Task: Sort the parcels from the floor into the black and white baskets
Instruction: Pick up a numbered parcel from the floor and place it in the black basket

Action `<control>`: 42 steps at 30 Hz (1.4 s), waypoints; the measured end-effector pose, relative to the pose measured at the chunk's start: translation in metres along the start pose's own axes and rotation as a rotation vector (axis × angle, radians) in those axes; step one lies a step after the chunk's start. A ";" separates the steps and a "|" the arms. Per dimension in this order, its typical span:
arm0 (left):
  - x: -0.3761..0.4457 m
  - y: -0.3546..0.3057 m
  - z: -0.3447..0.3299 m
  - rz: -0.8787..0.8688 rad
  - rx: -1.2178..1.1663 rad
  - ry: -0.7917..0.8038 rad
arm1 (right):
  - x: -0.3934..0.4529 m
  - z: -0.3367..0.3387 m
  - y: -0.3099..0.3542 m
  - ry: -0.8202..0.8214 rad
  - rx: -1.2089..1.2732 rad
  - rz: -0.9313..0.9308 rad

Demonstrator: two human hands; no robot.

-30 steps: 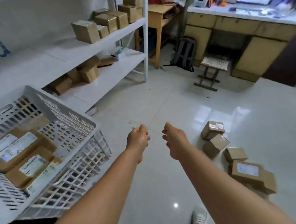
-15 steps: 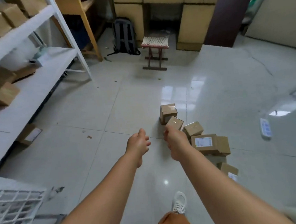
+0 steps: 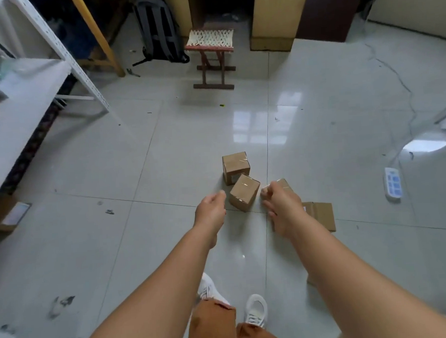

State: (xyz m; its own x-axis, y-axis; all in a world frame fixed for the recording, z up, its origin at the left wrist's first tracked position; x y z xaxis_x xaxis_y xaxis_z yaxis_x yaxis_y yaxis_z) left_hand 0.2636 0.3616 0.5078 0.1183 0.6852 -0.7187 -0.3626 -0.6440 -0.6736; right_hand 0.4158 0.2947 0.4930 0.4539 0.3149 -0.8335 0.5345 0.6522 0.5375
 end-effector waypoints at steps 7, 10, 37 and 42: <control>0.082 -0.031 -0.018 0.012 0.093 0.027 | 0.061 -0.014 0.034 -0.071 0.038 -0.032; 0.116 -0.046 -0.026 0.020 0.142 0.040 | 0.089 -0.023 0.046 -0.111 0.048 -0.066; 0.425 0.103 -0.176 -0.021 0.915 0.180 | 0.444 -0.052 -0.039 -0.037 -0.251 -0.243; 0.466 0.133 -0.197 -0.019 1.021 0.210 | 0.494 -0.066 -0.056 0.012 -0.320 -0.172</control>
State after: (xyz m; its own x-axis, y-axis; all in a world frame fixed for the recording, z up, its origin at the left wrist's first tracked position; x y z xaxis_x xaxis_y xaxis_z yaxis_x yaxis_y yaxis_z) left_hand 0.4528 0.5289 0.0493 0.2551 0.5561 -0.7910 -0.9568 0.0270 -0.2895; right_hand 0.5631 0.4595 0.0423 0.3675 0.1887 -0.9107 0.3510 0.8787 0.3237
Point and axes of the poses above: each hand's wrist, its own x-axis towards the middle knuckle, its own z-axis out of the back of the hand, y = z × x, the point moved 5 cm from there along x, towards the middle knuckle, and after that the axes turned 2 degrees about -x, right-handed, at the moved point
